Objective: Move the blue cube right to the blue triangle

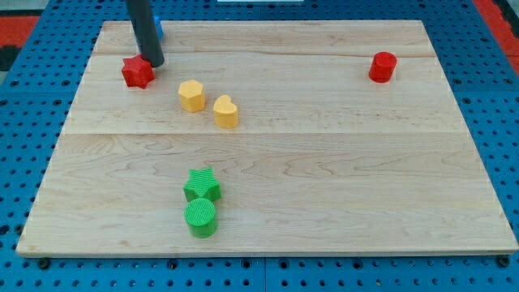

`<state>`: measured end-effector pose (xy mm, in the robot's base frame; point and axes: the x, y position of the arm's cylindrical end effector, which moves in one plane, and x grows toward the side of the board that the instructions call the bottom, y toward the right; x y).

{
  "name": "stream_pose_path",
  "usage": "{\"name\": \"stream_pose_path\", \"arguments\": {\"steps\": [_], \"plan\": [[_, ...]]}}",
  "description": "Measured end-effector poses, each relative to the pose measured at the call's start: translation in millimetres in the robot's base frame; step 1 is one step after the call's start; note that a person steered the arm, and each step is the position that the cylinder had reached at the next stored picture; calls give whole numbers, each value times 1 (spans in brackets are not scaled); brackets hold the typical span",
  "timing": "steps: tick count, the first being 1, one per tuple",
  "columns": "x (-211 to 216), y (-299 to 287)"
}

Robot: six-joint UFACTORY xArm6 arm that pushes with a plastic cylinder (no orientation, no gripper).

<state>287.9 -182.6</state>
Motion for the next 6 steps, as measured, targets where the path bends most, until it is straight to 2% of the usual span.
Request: {"name": "stream_pose_path", "arguments": {"steps": [1, 2, 3, 5, 6], "plan": [[-12, -36], [-45, -66], [-96, -56], [-57, 68], [-58, 121]]}}
